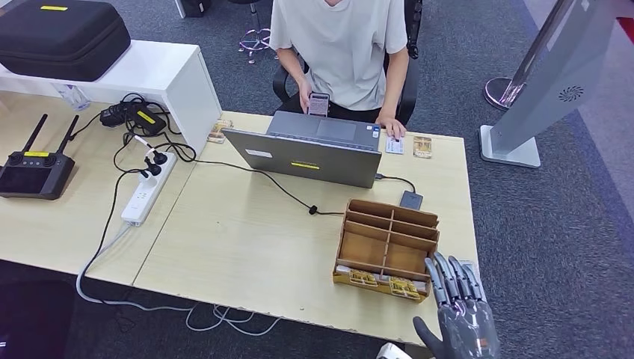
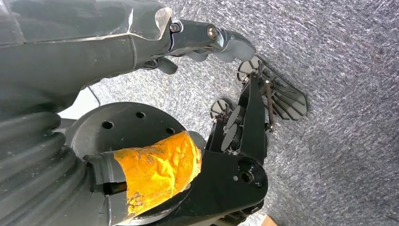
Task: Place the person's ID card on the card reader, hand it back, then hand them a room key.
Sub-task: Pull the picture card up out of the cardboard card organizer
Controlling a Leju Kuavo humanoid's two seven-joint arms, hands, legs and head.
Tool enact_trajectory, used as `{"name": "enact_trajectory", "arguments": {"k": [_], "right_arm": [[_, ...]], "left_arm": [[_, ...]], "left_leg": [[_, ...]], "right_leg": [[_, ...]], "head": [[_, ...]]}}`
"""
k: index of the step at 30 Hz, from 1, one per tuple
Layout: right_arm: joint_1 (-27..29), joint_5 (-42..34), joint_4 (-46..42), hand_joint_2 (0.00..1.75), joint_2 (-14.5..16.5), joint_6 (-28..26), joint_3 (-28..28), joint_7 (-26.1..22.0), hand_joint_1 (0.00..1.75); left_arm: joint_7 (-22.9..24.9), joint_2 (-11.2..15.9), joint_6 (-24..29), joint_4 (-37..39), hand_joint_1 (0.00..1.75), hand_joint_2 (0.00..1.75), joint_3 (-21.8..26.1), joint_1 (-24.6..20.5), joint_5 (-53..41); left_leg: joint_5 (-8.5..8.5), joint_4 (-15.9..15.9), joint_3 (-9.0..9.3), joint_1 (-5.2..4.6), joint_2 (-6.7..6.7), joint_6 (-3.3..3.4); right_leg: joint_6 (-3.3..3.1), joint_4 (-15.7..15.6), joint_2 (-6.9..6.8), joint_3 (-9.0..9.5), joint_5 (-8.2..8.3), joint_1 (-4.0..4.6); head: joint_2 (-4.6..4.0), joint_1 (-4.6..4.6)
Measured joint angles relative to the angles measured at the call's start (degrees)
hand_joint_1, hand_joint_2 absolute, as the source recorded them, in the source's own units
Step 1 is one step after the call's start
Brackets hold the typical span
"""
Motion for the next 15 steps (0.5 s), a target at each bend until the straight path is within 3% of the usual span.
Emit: {"name": "enact_trajectory", "arguments": {"k": [7, 15], "right_arm": [[-1.06, -1.85, 2.63, 1.75, 0.32, 0.29, 1.77, -0.39, 0.0], [-4.3, -1.01, 8.32, 1.75, 3.39, 0.01, 4.0, -0.57, 0.0]], "left_arm": [[-0.02, -0.14, -0.08, 0.0, 0.0, 1.75, 0.18, -0.13, 0.21], [-0.2, -0.22, -0.26, 0.0, 0.0, 1.75, 0.56, -0.23, 0.18]], "left_leg": [[0.0, 0.0, 0.0, 0.0, 0.0, 0.0], [0.01, 0.0, 0.02, 0.01, 0.01, -0.01]], "right_leg": [[0.0, 0.0, 0.0, 0.01, 0.0, 0.0], [0.0, 0.01, 0.01, 0.01, 0.0, 0.01]], "head": [[0.0, -0.01], [0.0, -0.01]]}}
